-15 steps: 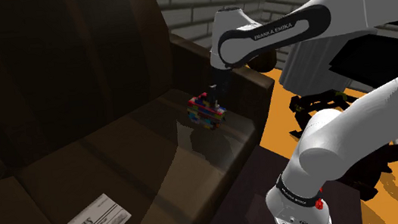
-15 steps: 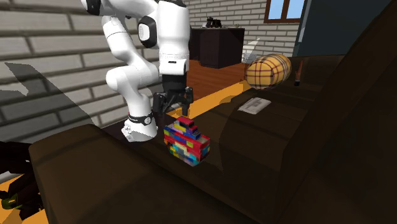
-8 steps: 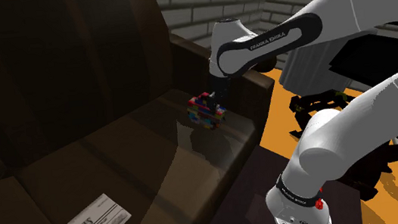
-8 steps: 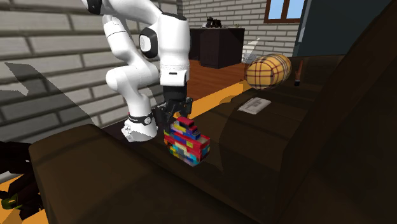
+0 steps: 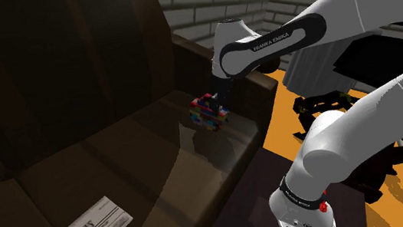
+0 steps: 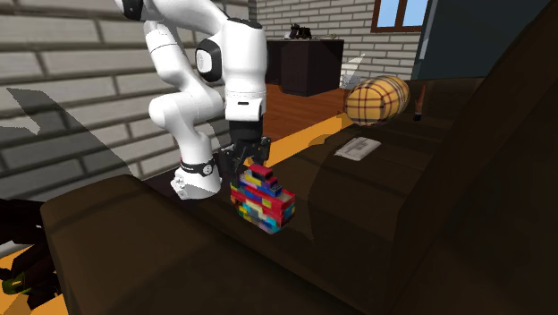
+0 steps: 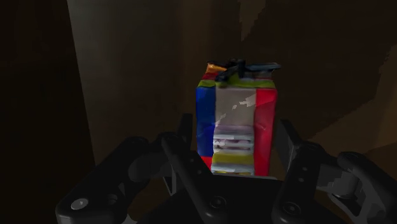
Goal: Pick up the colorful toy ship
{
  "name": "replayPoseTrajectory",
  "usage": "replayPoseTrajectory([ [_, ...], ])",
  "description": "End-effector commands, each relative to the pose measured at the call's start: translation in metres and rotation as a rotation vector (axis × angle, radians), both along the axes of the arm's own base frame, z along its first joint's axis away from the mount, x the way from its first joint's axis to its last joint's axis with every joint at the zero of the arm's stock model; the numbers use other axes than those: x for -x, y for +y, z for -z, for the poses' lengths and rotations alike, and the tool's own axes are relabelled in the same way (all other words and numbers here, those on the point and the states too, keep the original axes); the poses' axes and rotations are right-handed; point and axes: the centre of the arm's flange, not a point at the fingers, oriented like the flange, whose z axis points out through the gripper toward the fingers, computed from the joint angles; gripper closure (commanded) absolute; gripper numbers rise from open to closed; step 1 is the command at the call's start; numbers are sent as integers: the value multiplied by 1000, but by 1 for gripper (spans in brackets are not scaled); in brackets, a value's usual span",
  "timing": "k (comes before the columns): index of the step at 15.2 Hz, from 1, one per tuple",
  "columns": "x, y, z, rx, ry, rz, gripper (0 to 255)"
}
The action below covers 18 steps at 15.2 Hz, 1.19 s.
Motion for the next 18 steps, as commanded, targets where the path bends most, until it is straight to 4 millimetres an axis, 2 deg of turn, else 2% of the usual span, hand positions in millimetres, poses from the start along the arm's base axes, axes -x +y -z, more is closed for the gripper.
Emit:
replayPoseTrajectory([
  [1, 0, 1, 1, -1, 3, 2, 255],
  [16, 0, 1, -78, -1, 3, 2, 255],
  [18, 0, 1, -79, -1, 3, 2, 255],
])
